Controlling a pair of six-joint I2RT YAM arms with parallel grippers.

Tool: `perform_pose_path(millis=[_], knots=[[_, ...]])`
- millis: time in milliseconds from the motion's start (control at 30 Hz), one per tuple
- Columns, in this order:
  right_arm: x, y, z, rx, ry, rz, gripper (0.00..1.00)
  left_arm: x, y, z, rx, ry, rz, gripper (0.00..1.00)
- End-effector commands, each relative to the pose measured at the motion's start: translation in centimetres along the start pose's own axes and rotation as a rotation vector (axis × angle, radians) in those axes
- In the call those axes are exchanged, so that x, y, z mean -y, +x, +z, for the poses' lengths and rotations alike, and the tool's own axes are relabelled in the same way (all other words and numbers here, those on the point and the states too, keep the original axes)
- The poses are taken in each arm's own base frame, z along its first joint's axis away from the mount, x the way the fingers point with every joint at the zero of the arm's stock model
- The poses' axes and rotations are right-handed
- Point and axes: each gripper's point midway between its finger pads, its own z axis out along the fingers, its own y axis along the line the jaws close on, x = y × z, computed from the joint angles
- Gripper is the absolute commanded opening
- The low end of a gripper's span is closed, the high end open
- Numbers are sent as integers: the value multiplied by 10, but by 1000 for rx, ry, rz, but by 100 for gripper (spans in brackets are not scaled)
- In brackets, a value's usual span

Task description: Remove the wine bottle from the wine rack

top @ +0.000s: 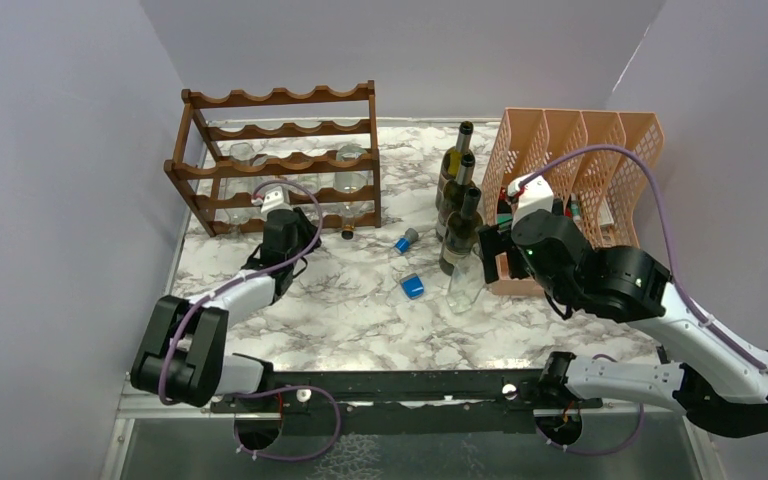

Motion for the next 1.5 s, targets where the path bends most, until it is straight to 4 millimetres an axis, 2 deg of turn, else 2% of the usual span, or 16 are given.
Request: perform_pose_path(millis=[0, 100, 167, 300, 400, 600, 700, 767, 1000, 1100, 1300, 1467], knots=[[-11, -11, -6, 55, -93, 28, 100, 10, -15, -14, 44, 44, -38, 11], [-32, -16, -15, 100, -256, -57, 100, 6, -10, -22, 3, 14, -58, 0], [-48, -26, -28, 155, -389, -105, 100, 4, -11, -28, -33, -16, -66, 0], [-81, -59, -53, 309, -605, -142, 100, 16, -14, -47, -76, 28, -84, 0], [-103, -74, -57, 366, -694, -171, 100, 21, -16, -66, -79, 60, -134, 0], [-158, -69, -42, 326, -879, -276, 100, 31, -8, -100, -152, 123, -194, 0], [-189, -63, -49, 327, -1057, -373, 100, 38, -10, -116, -181, 164, -167, 0], [-202, -65, -51, 339, -1118, -406, 100, 42, -12, -128, -199, 190, -138, 0], [-229, -73, -22, 363, -1099, -462, 100, 48, -21, -172, -241, 234, -96, 0], [-241, -74, -3, 404, -1035, -470, 100, 52, -25, -191, -244, 264, -103, 0], [-281, -48, 31, 453, -984, -632, 100, 61, -30, -219, -270, 318, -93, 0], [-298, -25, 64, 555, -933, -801, 100, 61, -26, -233, -301, 340, -58, 0]])
